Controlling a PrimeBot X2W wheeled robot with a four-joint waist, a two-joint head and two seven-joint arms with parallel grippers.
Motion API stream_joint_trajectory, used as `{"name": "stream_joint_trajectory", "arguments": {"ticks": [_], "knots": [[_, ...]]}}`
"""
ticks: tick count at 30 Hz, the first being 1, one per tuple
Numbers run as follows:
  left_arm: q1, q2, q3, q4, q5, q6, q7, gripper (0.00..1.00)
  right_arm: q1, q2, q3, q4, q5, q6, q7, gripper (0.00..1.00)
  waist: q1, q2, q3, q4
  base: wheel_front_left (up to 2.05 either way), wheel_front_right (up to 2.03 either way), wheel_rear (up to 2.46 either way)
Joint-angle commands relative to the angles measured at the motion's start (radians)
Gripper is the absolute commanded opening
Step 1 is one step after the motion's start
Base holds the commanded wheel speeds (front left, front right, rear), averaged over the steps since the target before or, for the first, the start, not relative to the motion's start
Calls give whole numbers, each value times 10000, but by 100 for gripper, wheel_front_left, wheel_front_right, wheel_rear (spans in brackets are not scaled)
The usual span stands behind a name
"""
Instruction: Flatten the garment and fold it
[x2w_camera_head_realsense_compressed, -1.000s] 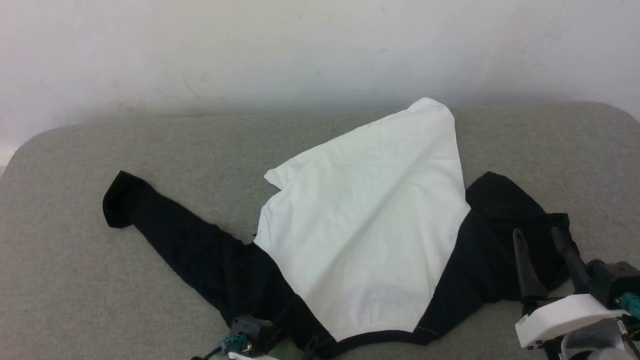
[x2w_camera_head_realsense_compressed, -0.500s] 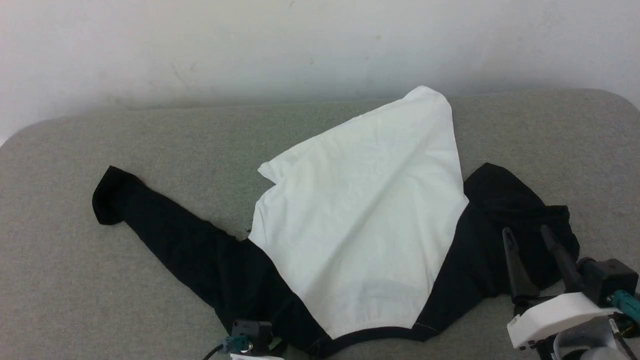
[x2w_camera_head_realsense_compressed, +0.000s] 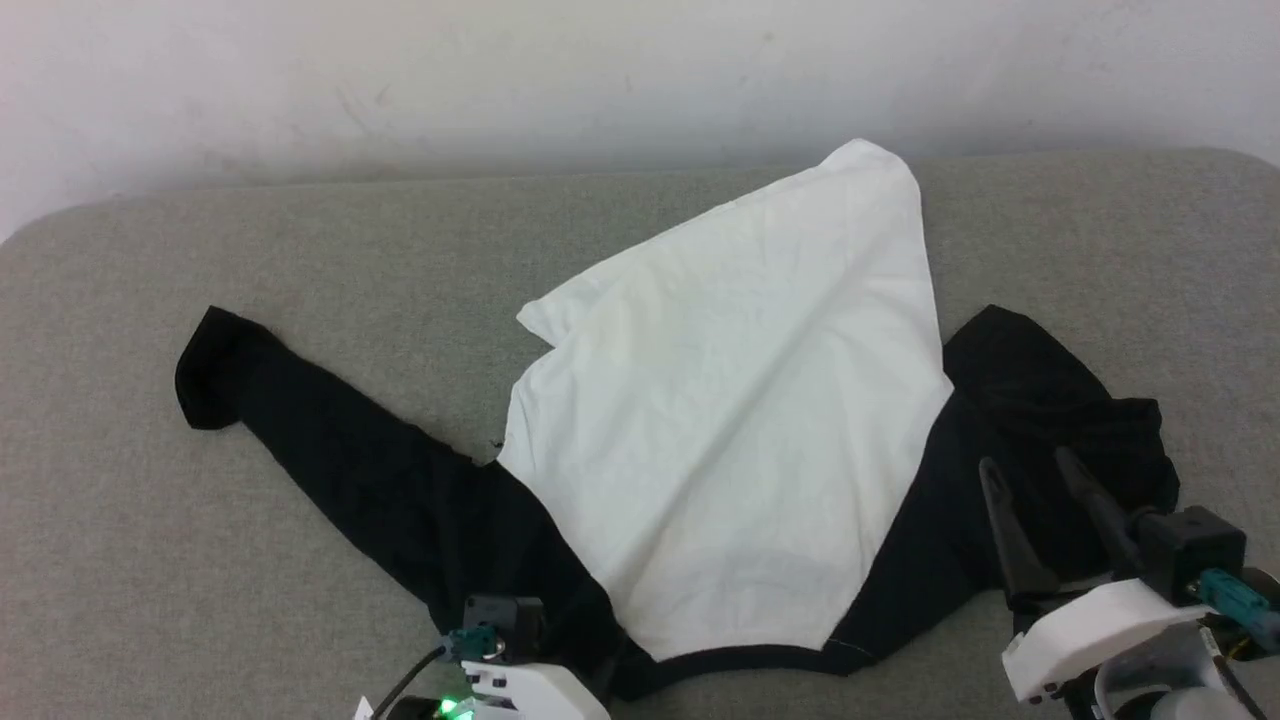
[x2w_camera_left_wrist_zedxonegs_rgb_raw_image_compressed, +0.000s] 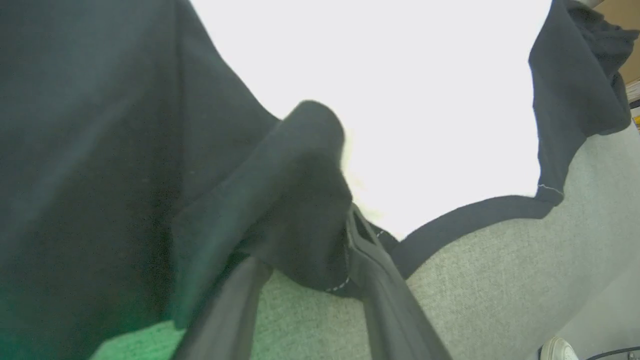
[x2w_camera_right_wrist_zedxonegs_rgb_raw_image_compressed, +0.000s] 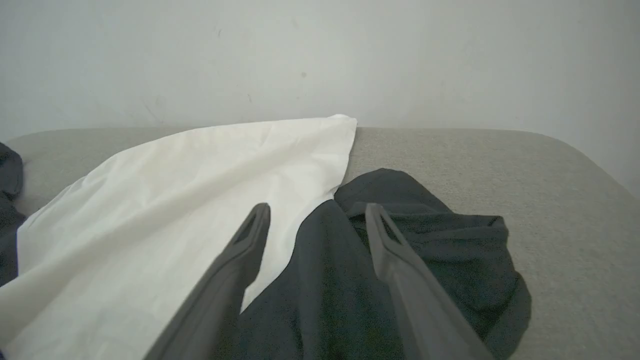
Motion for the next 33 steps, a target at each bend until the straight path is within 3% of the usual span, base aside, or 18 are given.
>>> {"name": "stream_joint_trajectory", "arguments": {"ticks": [1,8,12,16,31,33], "knots": [[-40,39,-33,434,-91,-38,49,0,-29,-211,184,-48,-78,-19,123,100,0,0,26,32,0,0,0],[92,210,-81,121,117,-125,-741,0,803,-1582,1799,-76,787,-19,2377,100,0,0,-370,244,0,0,0],[273,281,-230,-262,180,-153,-778,0,991,-2018,2303,-329,1286,-19,3446,100,0,0,-440,373,0,0,0],[299,303,-377,-543,250,-162,-747,0,661,-1941,2618,-204,1630,-19,3816,100,0,0,-356,542,0,0,0],[5,309,-758,-834,392,-227,-625,0,-320,-1853,3447,2303,1487,-19,5024,100,0,0,52,1117,0,0,0],[-14,332,-768,-841,384,-233,-619,0,-292,-1920,3775,2552,1645,-19,5307,0,0,0,102,1138,0,0,0]]}}
